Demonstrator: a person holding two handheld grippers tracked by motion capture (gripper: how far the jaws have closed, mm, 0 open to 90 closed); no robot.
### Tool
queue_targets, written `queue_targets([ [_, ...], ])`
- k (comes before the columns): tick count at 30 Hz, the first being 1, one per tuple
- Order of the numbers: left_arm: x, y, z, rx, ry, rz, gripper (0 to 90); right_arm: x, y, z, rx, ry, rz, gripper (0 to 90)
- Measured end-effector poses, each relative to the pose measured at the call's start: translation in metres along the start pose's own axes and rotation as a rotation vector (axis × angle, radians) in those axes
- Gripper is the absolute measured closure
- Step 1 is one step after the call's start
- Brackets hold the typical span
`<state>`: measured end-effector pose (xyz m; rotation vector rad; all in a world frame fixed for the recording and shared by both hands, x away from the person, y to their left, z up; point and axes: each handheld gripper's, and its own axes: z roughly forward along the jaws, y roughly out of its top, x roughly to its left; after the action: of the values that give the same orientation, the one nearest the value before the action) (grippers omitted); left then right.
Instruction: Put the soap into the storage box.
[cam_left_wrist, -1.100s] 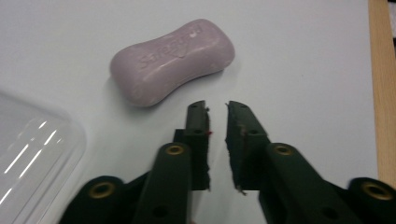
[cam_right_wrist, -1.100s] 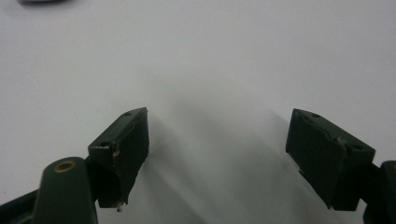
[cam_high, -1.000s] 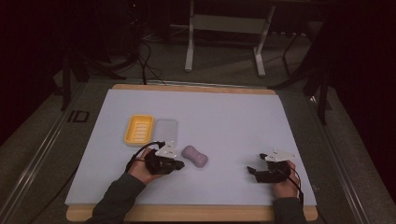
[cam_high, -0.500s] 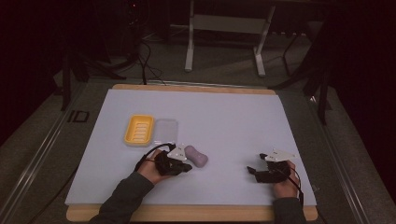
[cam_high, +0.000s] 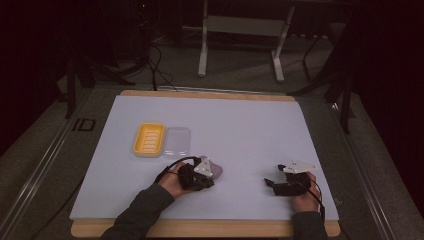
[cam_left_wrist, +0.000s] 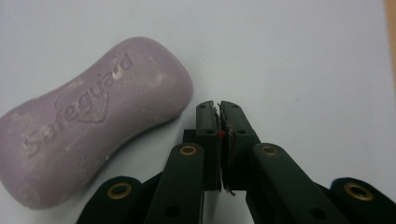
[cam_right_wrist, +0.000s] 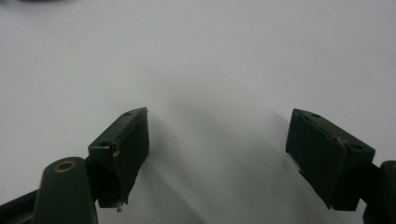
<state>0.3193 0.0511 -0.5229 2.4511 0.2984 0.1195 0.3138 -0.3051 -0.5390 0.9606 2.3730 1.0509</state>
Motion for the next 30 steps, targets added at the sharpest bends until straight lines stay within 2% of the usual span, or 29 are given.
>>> queue_targets([
  [7, 0.003, 0.003, 0.004, -0.004, 0.017, -0.019, 85.9, 0.000, 0.000, 0.000, 0.002, -0.001, -0.003, 21.1],
  [11, 0.007, 0.005, 0.005, 0.001, 0.035, -0.033, 81.3, 0.000, 0.000, 0.001, 0.003, -0.001, -0.004, 21.1],
  [15, 0.012, 0.008, 0.006, 0.003, 0.072, -0.061, 79.2, 0.000, 0.000, 0.001, 0.004, -0.001, -0.005, 21.1],
  [18, 0.017, 0.008, 0.006, 0.005, 0.104, -0.101, 77.8, 0.000, 0.000, 0.001, 0.005, 0.000, -0.004, 21.1],
  [20, 0.018, 0.008, 0.006, 0.000, 0.108, -0.113, 76.8, 0.000, 0.000, 0.001, 0.007, 0.000, -0.006, 21.1],
  [23, 0.017, 0.009, 0.003, -0.009, 0.108, -0.113, 73.2, 0.001, 0.000, 0.001, 0.008, 0.000, -0.007, 21.1],
  [26, 0.018, 0.010, -0.006, -0.037, 0.079, -0.099, 68.9, 0.001, 0.000, 0.001, 0.008, 0.000, -0.007, 21.2],
  [29, 0.021, 0.012, -0.016, -0.044, 0.077, -0.082, 62.4, 0.001, 0.000, 0.001, 0.008, -0.001, -0.007, 21.1],
  [30, 0.024, 0.013, -0.019, -0.044, 0.081, -0.087, 59.7, 0.001, 0.000, 0.001, 0.008, -0.001, -0.008, 21.1],
])
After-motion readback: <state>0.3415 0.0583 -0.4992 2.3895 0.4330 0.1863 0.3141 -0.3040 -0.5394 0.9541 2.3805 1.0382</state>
